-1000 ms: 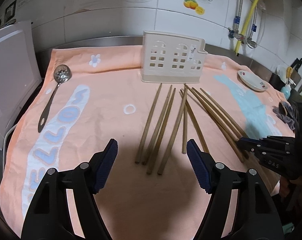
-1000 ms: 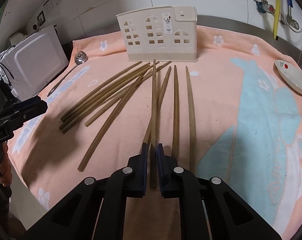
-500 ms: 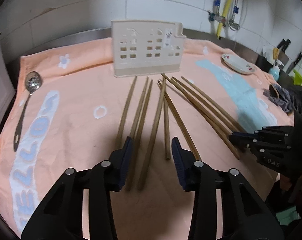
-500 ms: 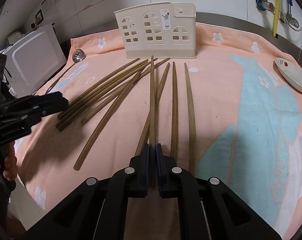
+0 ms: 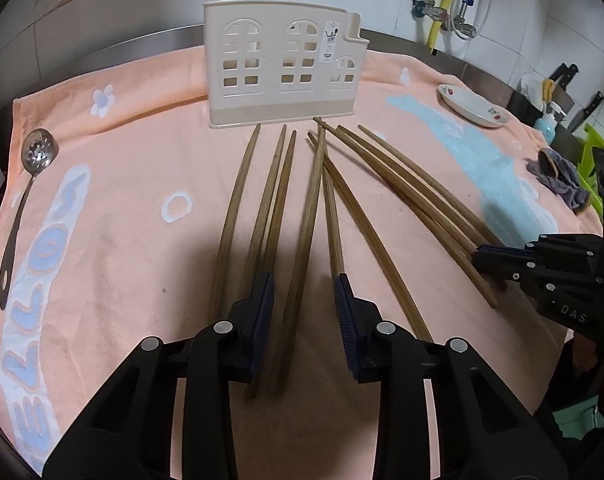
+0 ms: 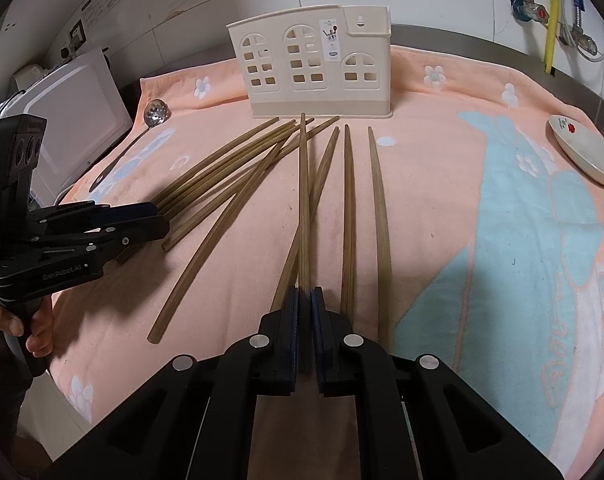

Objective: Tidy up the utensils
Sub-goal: 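Lower the left gripper onto another wooden chopstick and close on it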

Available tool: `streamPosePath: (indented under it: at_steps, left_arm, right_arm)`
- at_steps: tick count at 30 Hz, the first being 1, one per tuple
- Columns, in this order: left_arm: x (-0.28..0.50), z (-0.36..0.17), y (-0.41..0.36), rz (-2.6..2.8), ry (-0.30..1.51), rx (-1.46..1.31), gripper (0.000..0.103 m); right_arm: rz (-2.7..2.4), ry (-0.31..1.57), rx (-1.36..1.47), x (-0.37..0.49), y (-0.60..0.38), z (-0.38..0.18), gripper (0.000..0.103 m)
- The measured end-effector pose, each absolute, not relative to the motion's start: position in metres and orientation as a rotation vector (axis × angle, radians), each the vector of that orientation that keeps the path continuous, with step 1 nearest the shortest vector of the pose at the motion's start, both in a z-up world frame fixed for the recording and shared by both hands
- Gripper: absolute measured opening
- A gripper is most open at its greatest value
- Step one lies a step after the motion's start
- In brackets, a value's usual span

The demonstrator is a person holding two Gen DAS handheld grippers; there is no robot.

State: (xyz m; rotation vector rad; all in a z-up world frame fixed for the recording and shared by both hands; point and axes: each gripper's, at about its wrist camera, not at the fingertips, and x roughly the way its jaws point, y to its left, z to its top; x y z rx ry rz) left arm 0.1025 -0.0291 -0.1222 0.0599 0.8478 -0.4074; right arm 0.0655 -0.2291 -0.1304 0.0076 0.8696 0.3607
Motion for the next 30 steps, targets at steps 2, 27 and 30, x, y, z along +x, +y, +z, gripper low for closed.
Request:
streamPosePath:
  at_steps: [2, 27, 30]
  left_arm:
    - [0.102, -0.122, -0.03, -0.413, 0.851, 0.064, 0.029]
    - [0.103, -0.128, -0.024, -0.371, 0.879, -0.018, 0.006]
    - [0.1, -0.123, -0.023, -0.373, 0.863, -0.023, 0.006]
  right_arm:
    - [0.362, 0.869, 0.009, 0.066, -0.229, -0.131, 0.007]
    - [0.358, 0.806, 0.023, 0.056, -0.232, -0.111, 0.007]
    - [0.36, 0.769, 0.023, 0.053, -0.232, -0.099, 0.006]
